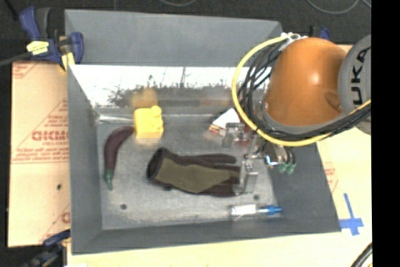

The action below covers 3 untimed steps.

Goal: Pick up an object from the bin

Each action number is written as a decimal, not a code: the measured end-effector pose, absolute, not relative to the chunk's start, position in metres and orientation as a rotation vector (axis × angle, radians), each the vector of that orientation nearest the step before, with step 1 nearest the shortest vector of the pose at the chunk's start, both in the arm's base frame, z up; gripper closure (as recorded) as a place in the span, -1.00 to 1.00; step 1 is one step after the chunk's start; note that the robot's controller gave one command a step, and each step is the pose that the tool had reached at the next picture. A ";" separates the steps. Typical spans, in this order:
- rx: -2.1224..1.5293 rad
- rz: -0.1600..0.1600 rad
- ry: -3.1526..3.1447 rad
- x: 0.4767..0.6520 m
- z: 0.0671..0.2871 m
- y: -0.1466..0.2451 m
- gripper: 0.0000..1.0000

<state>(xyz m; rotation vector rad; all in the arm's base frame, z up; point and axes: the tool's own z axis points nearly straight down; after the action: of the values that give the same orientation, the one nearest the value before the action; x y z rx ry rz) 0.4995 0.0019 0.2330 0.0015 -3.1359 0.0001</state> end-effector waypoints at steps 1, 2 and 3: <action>0.001 0.000 -3.145 0.501 0.237 0.002 -1.00; 0.110 0.002 -3.146 0.517 0.201 0.017 -1.00; 0.365 0.002 -3.130 0.536 0.147 0.040 -1.00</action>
Offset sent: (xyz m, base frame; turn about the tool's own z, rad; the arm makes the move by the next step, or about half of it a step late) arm 0.0355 0.0396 -0.0926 -0.1779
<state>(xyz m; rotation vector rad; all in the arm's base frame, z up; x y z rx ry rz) 0.5362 0.0404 0.1466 0.3655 -3.1296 0.0017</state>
